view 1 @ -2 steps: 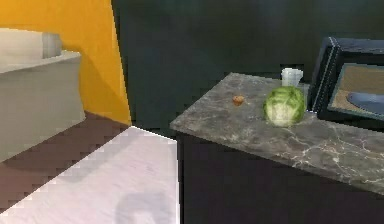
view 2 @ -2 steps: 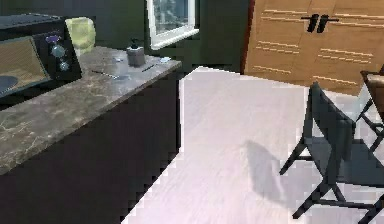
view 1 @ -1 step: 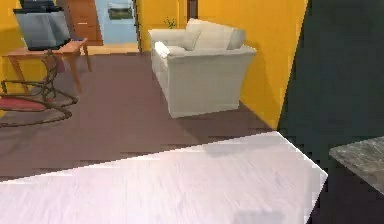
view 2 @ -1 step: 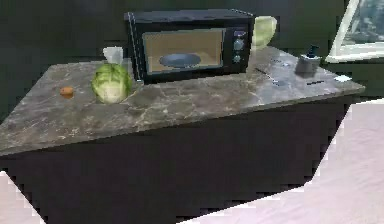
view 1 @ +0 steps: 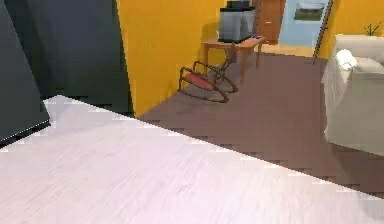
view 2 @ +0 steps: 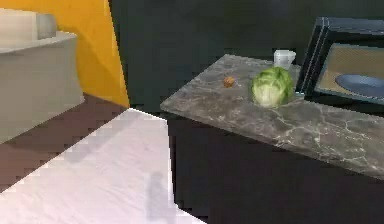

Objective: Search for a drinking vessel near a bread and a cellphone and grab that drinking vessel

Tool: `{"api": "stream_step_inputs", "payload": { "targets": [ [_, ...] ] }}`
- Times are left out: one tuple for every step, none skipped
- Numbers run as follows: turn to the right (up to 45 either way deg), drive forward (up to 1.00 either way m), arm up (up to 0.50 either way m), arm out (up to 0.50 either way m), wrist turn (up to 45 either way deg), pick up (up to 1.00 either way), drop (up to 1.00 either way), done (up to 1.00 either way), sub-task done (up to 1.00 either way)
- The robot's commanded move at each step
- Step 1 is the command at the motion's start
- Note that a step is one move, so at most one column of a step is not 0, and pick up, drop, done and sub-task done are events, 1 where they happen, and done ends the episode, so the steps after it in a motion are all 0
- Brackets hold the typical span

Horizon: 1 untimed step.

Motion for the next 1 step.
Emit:
{"api": "stream_step_inputs", "payload": {
  "targets": [
    [-45.0,0.0,0.0,0.0,0.0,0.0,0.0,0.0,0.0]
  ]
}}
